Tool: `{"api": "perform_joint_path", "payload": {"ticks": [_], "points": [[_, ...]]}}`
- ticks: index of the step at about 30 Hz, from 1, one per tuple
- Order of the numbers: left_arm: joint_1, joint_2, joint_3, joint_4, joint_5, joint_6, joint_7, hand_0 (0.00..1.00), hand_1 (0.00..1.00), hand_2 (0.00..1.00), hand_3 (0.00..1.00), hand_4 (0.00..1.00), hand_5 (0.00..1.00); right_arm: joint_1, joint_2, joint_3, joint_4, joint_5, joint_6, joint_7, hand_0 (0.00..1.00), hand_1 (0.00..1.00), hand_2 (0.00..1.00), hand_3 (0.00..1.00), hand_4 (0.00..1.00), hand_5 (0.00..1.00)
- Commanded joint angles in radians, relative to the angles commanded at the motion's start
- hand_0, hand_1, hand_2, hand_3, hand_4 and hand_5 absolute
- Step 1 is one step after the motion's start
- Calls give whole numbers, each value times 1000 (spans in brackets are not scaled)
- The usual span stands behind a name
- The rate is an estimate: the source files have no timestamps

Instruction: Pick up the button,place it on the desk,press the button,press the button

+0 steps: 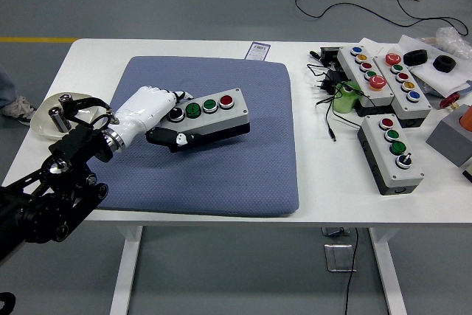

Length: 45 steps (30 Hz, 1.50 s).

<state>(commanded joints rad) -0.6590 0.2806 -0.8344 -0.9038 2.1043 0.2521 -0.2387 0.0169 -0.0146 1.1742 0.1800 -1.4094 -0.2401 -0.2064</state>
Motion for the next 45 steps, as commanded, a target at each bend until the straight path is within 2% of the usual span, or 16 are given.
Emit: {"api": "perform_joint_path", "payload": {"ticks": [3, 7, 11, 15, 19, 27, 38, 39, 44, 45], "points": [[1, 34, 16, -25, -13, -9, -16, 76, 126, 213, 265, 179, 2, 0, 1, 4, 0, -5, 1, -1, 673, 658, 674, 624, 310, 173], [12, 101, 57, -70, -6, -20, -32, 76, 126, 213, 265, 179, 2, -1, 1, 4, 0, -4, 1, -1, 673, 658, 674, 624, 310, 173], [19, 144, 88, -92, -2, -18, -51, 79, 127, 210, 265, 176, 2, -2, 3, 10, 0, -13, 3, -2, 673, 658, 674, 624, 310, 173], [27, 181, 115, -113, -20, -2, -69, 82, 128, 209, 265, 177, 2, -3, 3, 12, 0, -20, 4, -4, 673, 658, 674, 624, 310, 173], [25, 203, 144, -125, -58, 11, -94, 82, 128, 209, 265, 177, 2, -3, 4, 14, 0, -24, 5, -4, 673, 658, 674, 624, 310, 173], [31, 201, 174, -128, -86, 29, -113, 91, 132, 207, 264, 184, 2, -3, 5, 14, 0, -27, 5, -5, 673, 658, 674, 624, 310, 173], [16, 178, 207, -98, -42, 47, -105, 115, 149, 216, 272, 205, 2, -6, 5, 13, 0, -34, 7, -6, 673, 658, 674, 624, 310, 173], [16, 176, 206, -95, -36, 47, -104, 252, 234, 282, 347, 285, 2, -7, 4, 13, 0, -35, 7, -6, 673, 658, 674, 624, 310, 173], [9, 168, 189, -84, 13, -2, -82, 252, 234, 282, 347, 285, 2, -6, 3, 19, 0, -40, 6, -6, 673, 658, 674, 624, 310, 173], [9, 168, 185, -84, 19, -14, -78, 368, 376, 466, 676, 485, 2, -5, 3, 20, 0, -40, 6, -6, 673, 658, 674, 624, 310, 173]]}}
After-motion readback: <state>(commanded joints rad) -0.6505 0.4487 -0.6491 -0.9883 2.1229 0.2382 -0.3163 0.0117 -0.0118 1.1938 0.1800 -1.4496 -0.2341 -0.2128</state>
